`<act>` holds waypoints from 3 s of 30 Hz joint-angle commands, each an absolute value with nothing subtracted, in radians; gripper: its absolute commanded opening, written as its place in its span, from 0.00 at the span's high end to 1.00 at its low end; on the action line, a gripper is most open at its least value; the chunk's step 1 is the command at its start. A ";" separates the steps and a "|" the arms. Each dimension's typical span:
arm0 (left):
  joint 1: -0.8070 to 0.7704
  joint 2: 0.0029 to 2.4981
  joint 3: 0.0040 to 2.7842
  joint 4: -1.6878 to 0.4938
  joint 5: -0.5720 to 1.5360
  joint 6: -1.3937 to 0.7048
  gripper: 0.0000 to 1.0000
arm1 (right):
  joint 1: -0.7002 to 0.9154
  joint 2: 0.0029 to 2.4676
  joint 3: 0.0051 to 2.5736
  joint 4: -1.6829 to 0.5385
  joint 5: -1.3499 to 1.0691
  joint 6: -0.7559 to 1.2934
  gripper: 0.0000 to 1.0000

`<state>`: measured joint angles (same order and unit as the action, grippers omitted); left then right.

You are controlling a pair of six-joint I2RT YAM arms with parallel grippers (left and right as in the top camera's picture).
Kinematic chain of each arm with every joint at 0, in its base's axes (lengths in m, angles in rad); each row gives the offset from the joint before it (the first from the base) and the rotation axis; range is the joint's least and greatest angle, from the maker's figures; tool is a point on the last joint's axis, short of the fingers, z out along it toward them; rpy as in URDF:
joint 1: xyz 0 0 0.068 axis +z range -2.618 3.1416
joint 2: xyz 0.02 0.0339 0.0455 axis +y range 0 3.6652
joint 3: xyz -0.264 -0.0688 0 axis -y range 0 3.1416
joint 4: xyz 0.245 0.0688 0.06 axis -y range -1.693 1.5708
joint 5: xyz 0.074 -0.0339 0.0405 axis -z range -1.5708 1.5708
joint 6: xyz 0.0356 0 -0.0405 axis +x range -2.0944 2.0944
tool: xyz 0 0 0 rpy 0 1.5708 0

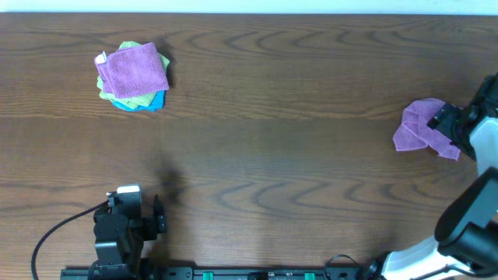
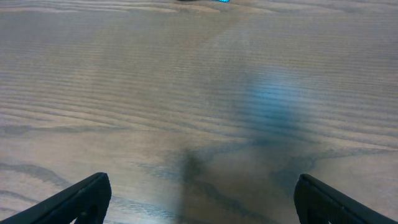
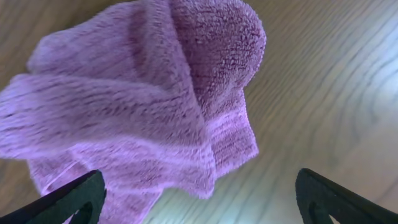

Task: Fold the cloth
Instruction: 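Reach the right gripper to the pink cloth and grasp its edge, then lift the pink cloth with the right gripper and drag it leftward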

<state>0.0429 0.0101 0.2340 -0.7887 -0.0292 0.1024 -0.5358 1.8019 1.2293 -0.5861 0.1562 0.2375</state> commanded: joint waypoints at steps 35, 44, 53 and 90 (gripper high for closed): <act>0.038 0.004 0.231 -0.790 -0.028 0.109 0.05 | -0.601 1.939 1.230 -0.446 -0.192 0.141 0.99; 0.038 0.004 0.231 -0.790 -0.029 0.109 0.05 | -0.526 1.820 1.230 -0.473 -0.419 0.091 0.99; 0.038 0.004 0.231 -0.790 -0.029 0.109 0.05 | -0.253 1.654 1.230 -0.562 -0.422 0.043 0.99; 0.038 0.004 0.231 -0.790 -0.028 0.109 0.05 | 0.374 1.800 1.232 -0.406 0.044 0.266 0.99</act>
